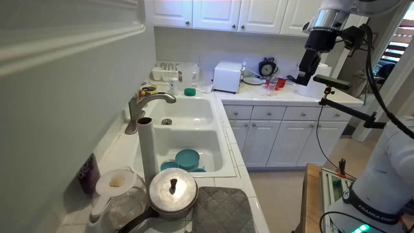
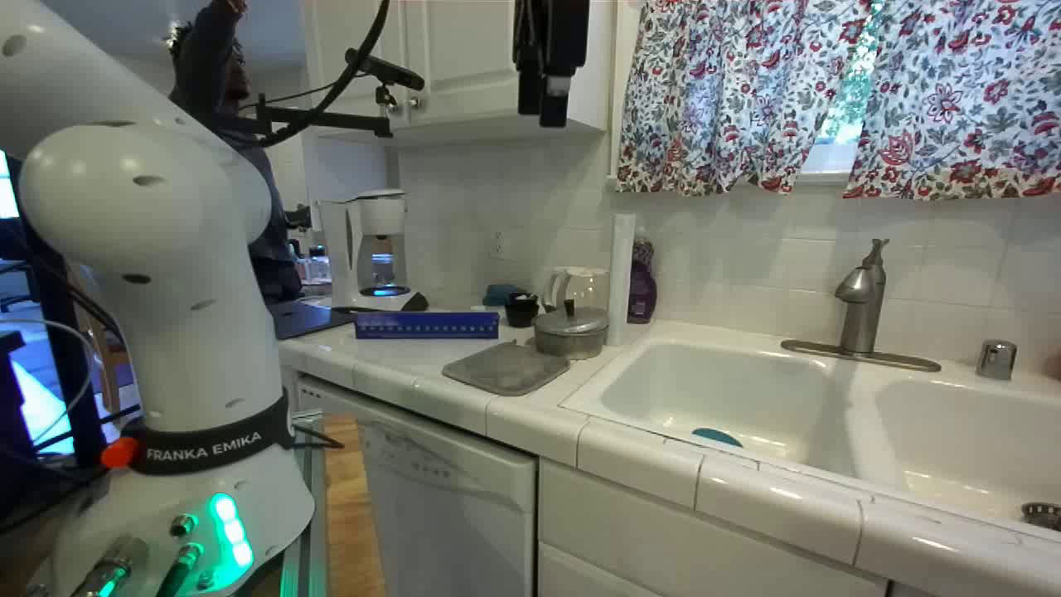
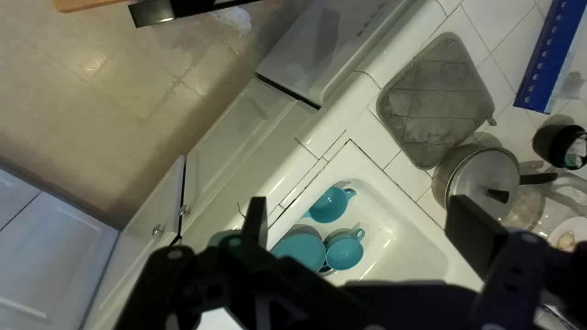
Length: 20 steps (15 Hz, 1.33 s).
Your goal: Move the black cup forward
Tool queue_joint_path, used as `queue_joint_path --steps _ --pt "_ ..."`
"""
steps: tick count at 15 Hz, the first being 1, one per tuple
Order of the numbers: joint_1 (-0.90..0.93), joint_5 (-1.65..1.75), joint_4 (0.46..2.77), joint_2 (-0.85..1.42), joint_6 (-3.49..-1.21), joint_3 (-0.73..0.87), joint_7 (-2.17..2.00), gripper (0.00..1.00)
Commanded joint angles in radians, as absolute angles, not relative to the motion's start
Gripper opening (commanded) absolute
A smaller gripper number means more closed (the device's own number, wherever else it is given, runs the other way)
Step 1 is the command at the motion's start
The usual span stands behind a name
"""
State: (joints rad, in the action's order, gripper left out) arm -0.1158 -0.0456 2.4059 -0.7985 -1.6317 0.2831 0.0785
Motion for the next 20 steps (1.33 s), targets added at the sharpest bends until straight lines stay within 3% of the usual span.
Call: queue_joint_path --steps 1,6,20 --pt "-0.14 -0.058 2.403 -0.792 -1.628 0.267 0.093 1.0" --pt "-0.14 -0.058 2.403 -0.792 -1.628 0.267 0.093 1.0" --pt "0.19 -0.165 2.513 -0.567 -1.835 0.079 0.462 1.0"
